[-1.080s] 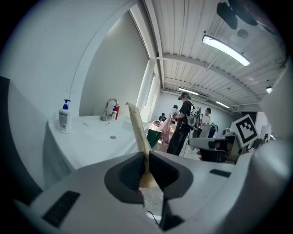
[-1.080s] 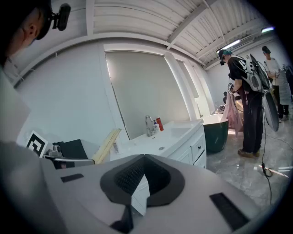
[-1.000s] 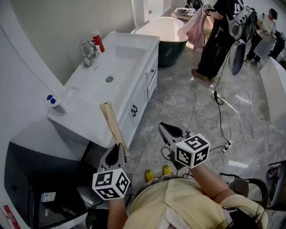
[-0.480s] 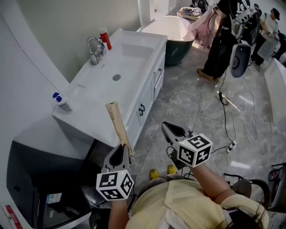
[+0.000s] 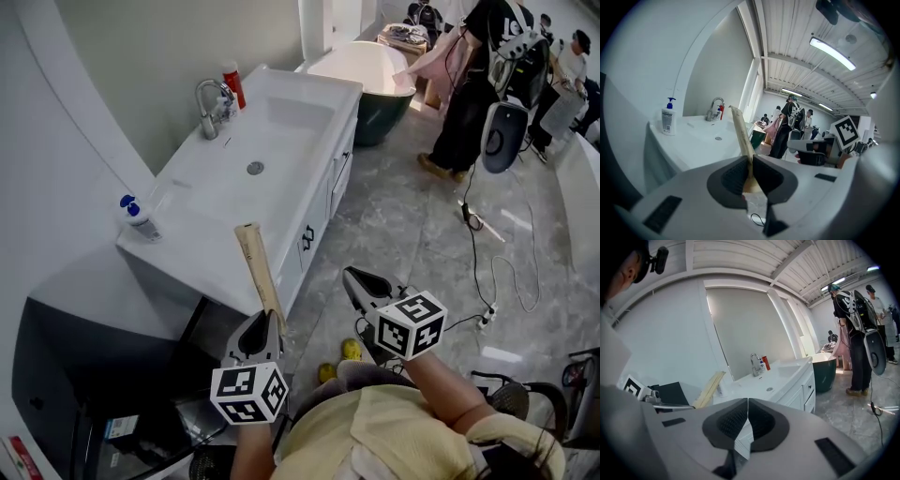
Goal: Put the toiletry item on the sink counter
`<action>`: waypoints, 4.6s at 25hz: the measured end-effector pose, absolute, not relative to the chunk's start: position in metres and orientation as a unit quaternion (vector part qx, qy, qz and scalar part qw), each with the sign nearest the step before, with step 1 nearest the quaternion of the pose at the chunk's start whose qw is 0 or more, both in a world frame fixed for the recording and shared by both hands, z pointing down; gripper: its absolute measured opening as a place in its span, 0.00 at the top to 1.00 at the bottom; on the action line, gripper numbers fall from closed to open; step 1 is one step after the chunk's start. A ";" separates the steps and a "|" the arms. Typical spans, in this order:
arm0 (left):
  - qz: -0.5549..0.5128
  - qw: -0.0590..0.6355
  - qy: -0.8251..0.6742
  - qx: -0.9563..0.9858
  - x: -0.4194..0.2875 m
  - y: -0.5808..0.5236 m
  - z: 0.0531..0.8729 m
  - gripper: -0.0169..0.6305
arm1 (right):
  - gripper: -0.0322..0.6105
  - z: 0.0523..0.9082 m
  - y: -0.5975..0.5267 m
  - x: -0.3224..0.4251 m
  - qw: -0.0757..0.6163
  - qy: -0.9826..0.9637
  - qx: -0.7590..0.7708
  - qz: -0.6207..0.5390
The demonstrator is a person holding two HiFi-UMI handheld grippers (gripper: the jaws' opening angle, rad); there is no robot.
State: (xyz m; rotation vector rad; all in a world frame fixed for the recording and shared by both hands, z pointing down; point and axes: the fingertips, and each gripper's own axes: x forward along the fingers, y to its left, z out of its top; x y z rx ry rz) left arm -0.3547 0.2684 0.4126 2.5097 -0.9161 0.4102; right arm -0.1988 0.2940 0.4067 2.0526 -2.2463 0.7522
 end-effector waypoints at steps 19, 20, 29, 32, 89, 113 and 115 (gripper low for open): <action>0.157 0.214 -0.331 0.905 -0.291 0.204 0.418 0.87 | 0.91 0.409 0.225 -0.138 -0.013 -0.723 0.647 0.241; 0.158 0.213 -0.330 0.906 -0.285 0.201 0.417 0.87 | 0.91 0.408 0.220 -0.133 -0.014 -0.723 0.648 0.240; 0.169 0.210 -0.329 0.905 -0.242 0.176 0.412 0.87 | 0.91 0.406 0.190 -0.094 -0.007 -0.729 0.642 0.239; 0.176 0.213 -0.329 0.903 -0.228 0.170 0.418 0.87 | 0.91 0.408 0.181 -0.082 -0.002 -0.732 0.639 0.238; 0.184 0.279 -0.354 0.873 -0.103 -0.076 0.463 0.87 | 0.91 0.429 -0.081 0.016 0.081 -0.782 0.561 0.259; 0.193 0.299 -0.384 0.852 -0.102 -0.104 0.481 0.87 | 0.91 0.432 -0.143 0.032 0.091 -0.801 0.540 0.242; 0.195 0.301 -0.397 0.845 -0.100 -0.108 0.481 0.87 | 0.91 0.433 -0.149 0.036 0.095 -0.807 0.531 0.241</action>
